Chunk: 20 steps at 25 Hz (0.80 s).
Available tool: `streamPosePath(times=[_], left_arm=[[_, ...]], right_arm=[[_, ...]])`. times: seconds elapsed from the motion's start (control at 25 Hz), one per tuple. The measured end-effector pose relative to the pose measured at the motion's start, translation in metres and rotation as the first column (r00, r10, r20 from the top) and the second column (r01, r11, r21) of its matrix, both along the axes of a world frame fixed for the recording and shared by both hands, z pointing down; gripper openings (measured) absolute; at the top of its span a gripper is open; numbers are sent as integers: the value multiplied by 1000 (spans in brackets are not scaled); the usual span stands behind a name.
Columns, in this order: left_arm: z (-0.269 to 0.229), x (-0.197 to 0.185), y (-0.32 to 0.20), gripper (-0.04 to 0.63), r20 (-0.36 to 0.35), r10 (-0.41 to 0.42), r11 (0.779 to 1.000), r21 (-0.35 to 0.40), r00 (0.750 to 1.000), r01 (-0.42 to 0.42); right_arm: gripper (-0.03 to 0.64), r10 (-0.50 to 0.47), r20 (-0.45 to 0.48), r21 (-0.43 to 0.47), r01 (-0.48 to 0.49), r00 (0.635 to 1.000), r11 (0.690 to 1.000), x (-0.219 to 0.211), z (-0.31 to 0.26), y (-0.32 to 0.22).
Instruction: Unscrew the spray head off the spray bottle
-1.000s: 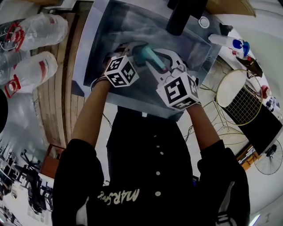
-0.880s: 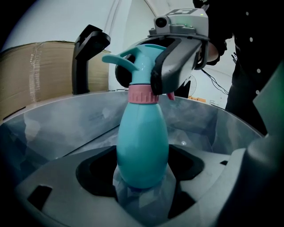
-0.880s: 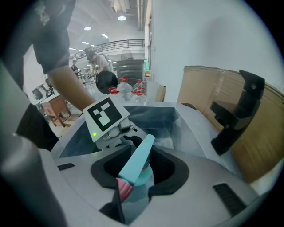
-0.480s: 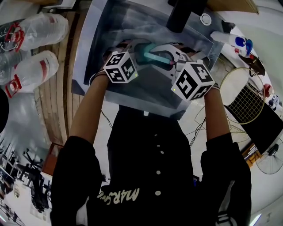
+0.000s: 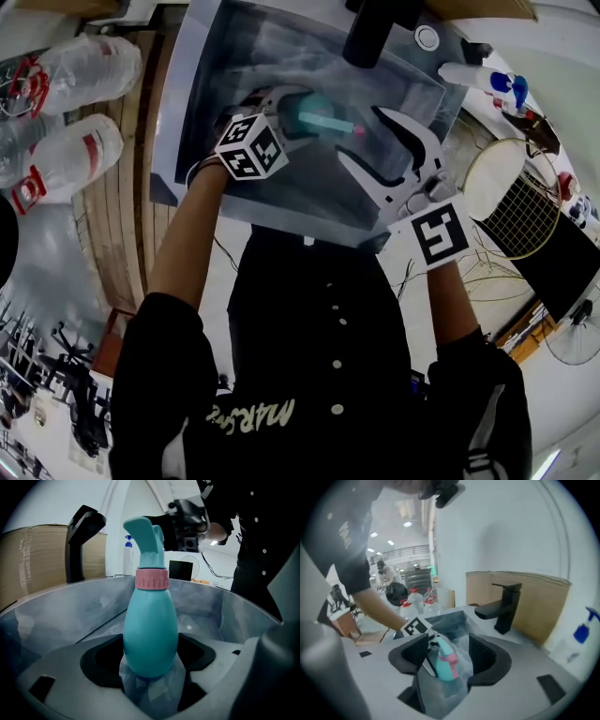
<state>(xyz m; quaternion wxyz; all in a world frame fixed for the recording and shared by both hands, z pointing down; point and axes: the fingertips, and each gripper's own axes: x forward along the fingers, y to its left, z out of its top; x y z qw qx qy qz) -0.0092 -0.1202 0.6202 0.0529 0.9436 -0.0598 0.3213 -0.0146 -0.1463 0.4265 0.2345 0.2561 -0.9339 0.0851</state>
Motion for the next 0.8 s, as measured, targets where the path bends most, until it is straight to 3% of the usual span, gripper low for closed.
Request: streamPosePath(times=[0.04, 0.08, 0.2, 0.28, 0.6, 0.8], left_arm=[[0, 0, 0, 374, -1, -7, 1000, 0, 1000, 7], [1, 0, 0, 374, -2, -13, 1000, -1, 1000, 13], [1, 0, -1, 374, -8, -29, 1000, -2, 1000, 29], [1, -1, -1, 374, -6, -35, 999, 0, 999, 35], [2, 2, -6, 374, -16, -81, 997, -13, 997, 81], [1, 2, -6, 374, -13, -91, 996, -2, 996, 91]], right_arm=[[282, 85, 68, -17, -84, 994, 996, -3, -8, 6], [282, 126, 77, -38, -124, 989, 992, -6, -8, 16], [281, 82, -90, -146, -94, 993, 985, -14, 29, 55], [280, 110, -105, -193, -129, 988, 973, -23, 48, 58], [231, 256, -99, -203, -271, 962, 941, -30, 71, 29], [251, 356, -118, -185, -373, 927, 909, -19, 65, 27]])
